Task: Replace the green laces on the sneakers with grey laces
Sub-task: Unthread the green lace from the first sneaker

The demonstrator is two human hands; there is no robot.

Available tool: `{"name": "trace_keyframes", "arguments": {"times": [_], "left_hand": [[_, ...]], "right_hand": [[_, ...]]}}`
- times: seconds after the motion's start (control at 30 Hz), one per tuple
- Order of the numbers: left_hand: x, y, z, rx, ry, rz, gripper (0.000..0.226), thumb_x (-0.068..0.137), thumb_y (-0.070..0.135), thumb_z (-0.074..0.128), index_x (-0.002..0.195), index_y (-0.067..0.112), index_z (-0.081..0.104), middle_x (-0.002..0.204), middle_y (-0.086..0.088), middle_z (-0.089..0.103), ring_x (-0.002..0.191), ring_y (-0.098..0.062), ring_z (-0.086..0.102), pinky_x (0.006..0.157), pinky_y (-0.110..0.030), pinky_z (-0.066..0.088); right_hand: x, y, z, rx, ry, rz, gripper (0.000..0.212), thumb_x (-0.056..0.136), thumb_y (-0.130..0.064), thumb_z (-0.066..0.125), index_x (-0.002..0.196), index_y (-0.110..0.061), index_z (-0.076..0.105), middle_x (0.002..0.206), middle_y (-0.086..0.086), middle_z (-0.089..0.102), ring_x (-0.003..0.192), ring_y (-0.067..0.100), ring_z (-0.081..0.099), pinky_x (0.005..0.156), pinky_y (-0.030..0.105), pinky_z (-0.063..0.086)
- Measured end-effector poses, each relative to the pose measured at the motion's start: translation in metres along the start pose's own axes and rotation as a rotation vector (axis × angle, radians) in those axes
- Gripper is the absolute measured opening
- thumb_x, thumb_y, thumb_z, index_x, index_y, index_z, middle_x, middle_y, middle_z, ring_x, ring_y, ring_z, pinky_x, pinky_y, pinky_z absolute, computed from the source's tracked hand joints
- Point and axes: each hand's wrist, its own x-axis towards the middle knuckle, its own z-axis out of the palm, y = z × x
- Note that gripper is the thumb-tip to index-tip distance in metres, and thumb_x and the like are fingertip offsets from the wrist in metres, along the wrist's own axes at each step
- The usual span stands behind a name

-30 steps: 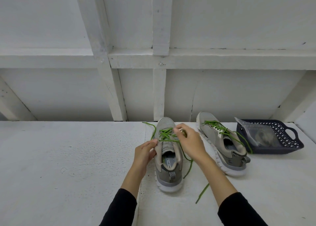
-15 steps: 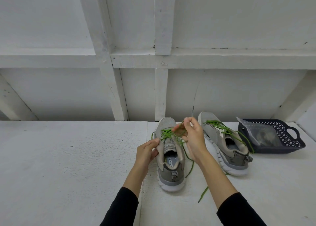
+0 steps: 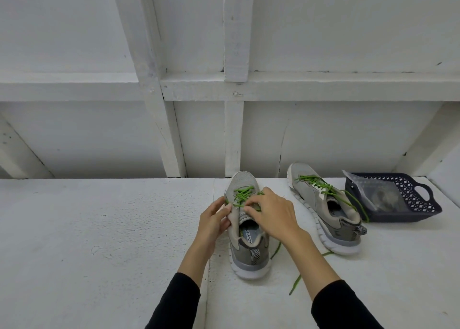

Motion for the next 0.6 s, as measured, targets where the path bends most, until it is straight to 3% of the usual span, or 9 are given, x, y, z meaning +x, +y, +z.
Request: {"name": "trace_keyframes", "arguments": {"times": [0.1, 0.17, 0.3, 0.4, 0.47, 0.53, 0.6], "left_hand": [[0.001, 0.001, -0.001, 0.005, 0.006, -0.005, 0.054, 0.092, 0.012, 0.065, 0.141, 0.017, 0.043, 0.136, 0.004, 0.056, 0.107, -0.009, 0.065, 0.078, -0.02, 0.056], [0.002, 0.001, -0.001, -0.016, 0.019, -0.017, 0.06, 0.091, 0.012, 0.066, 0.144, 0.017, 0.039, 0.139, 0.002, 0.054, 0.11, -0.013, 0.063, 0.079, -0.021, 0.056], [0.004, 0.001, -0.001, -0.01, 0.022, -0.024, 0.06, 0.091, 0.013, 0.066, 0.144, 0.017, 0.039, 0.135, 0.002, 0.058, 0.112, -0.017, 0.064, 0.088, -0.027, 0.054], [0.003, 0.0, -0.001, -0.01, 0.024, -0.027, 0.055, 0.091, 0.013, 0.066, 0.14, 0.016, 0.042, 0.126, 0.003, 0.064, 0.111, -0.016, 0.065, 0.087, -0.026, 0.055], [0.002, 0.0, 0.0, -0.003, 0.028, -0.029, 0.05, 0.092, 0.013, 0.065, 0.137, 0.016, 0.045, 0.121, 0.001, 0.067, 0.107, -0.017, 0.066, 0.084, -0.024, 0.056], [0.002, 0.001, 0.001, 0.009, 0.037, -0.033, 0.044, 0.092, 0.013, 0.064, 0.133, 0.017, 0.048, 0.114, -0.003, 0.069, 0.098, -0.016, 0.069, 0.079, -0.022, 0.057], [0.002, 0.0, 0.001, 0.014, 0.043, -0.036, 0.039, 0.093, 0.012, 0.063, 0.129, 0.017, 0.051, 0.107, -0.004, 0.071, 0.088, -0.014, 0.071, 0.074, -0.02, 0.058]], "right_hand": [[0.003, 0.0, 0.007, 0.087, 0.0, -0.006, 0.018, 0.095, -0.043, 0.053, 0.099, -0.032, 0.067, 0.097, -0.007, 0.041, 0.093, 0.014, 0.052, 0.07, 0.029, 0.037], [0.006, 0.001, 0.011, 0.365, 0.013, 0.037, 0.012, 0.093, -0.035, 0.059, 0.087, -0.026, 0.066, 0.097, -0.006, 0.042, 0.096, 0.013, 0.048, 0.077, 0.03, 0.041], [0.009, 0.002, 0.009, 0.884, 0.096, 0.189, 0.017, 0.096, -0.017, 0.056, 0.079, -0.015, 0.06, 0.097, 0.002, 0.059, 0.09, 0.014, 0.054, 0.078, 0.014, 0.042], [0.007, 0.001, 0.008, 1.443, 0.122, 0.321, 0.023, 0.102, -0.012, 0.043, 0.081, -0.009, 0.052, 0.094, 0.008, 0.071, 0.093, 0.024, 0.064, 0.089, 0.033, 0.051], [0.007, 0.003, 0.006, 1.714, 0.182, 0.371, 0.024, 0.104, -0.012, 0.037, 0.083, -0.01, 0.047, 0.077, 0.01, 0.069, 0.078, 0.026, 0.066, 0.081, 0.037, 0.053], [0.007, 0.006, 0.002, 1.7, 0.257, 0.415, 0.022, 0.105, -0.017, 0.037, 0.084, -0.012, 0.045, 0.061, 0.002, 0.055, 0.055, 0.017, 0.053, 0.064, 0.03, 0.051], [0.008, 0.014, -0.001, 1.475, 0.313, 0.412, 0.02, 0.103, -0.021, 0.043, 0.085, -0.014, 0.046, 0.06, -0.001, 0.04, 0.048, 0.011, 0.033, 0.048, 0.022, 0.038]]}}
